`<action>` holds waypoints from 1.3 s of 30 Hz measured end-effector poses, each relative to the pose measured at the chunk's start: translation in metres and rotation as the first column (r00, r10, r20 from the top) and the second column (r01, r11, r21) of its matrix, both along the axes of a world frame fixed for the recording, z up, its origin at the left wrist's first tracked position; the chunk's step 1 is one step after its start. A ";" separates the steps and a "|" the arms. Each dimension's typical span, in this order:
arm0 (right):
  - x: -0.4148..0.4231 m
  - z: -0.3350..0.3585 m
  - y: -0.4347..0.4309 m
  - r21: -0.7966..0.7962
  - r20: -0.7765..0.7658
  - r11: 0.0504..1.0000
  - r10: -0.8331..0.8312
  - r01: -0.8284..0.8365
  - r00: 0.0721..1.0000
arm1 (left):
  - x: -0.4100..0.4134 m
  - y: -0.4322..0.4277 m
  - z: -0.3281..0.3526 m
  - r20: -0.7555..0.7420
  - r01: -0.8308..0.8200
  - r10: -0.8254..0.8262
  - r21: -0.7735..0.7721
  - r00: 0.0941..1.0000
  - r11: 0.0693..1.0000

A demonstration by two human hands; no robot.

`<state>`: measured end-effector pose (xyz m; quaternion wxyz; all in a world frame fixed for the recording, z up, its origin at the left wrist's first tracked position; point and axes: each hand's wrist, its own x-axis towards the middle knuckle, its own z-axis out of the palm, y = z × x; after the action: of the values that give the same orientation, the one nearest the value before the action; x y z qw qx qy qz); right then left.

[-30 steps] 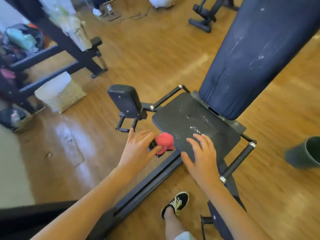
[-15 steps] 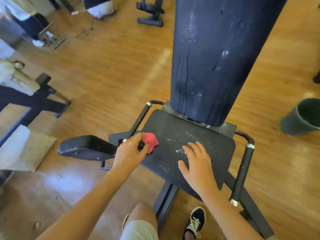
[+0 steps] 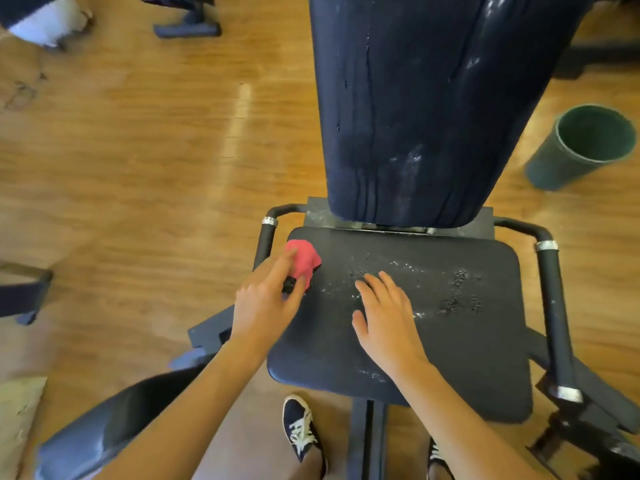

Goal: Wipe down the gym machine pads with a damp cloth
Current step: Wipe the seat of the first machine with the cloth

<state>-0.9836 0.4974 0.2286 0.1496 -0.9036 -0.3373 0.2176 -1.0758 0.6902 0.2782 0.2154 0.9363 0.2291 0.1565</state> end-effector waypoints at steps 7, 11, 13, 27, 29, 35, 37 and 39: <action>-0.006 -0.039 0.046 0.067 0.166 0.993 -0.108 0.098 0.980 | 0.029 0.037 -0.049 0.114 0.246 -0.279 0.238 0.954 0.940; -0.007 -0.059 0.052 0.055 0.178 0.991 -0.126 0.118 0.976 | 0.017 0.027 -0.069 -0.107 0.272 -0.258 0.152 0.960 0.950; -0.008 -0.066 0.049 0.057 0.196 0.991 -0.130 0.121 0.972 | 0.010 0.022 -0.073 -0.177 0.241 -0.227 0.065 0.958 0.968; -0.012 -0.081 0.050 0.067 0.339 0.992 -0.124 0.107 0.933 | 0.050 0.005 -0.093 -0.421 0.120 -0.106 0.007 0.901 0.993; -0.012 -0.082 0.049 0.061 0.343 0.992 -0.122 0.108 0.931 | 0.040 0.008 -0.095 -0.432 0.115 -0.117 -0.031 0.894 0.993; -0.012 -0.083 0.049 0.042 0.343 0.993 -0.115 0.107 0.932 | 0.031 0.024 -0.084 -0.477 0.078 -0.204 -0.269 0.855 0.960; -0.012 -0.083 0.049 0.038 0.347 0.994 -0.111 0.104 0.931 | 0.042 0.027 -0.082 -0.454 0.045 -0.200 -0.329 0.868 0.943; -0.012 -0.082 0.049 0.041 0.356 0.994 -0.113 0.106 0.928 | 0.048 0.028 -0.084 -0.387 0.058 -0.163 -0.269 0.907 0.961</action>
<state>-0.9959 0.5465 0.1464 0.1070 -0.9439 -0.3102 0.0374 -1.0276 0.7181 0.1946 0.2884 0.9249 0.2330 -0.0840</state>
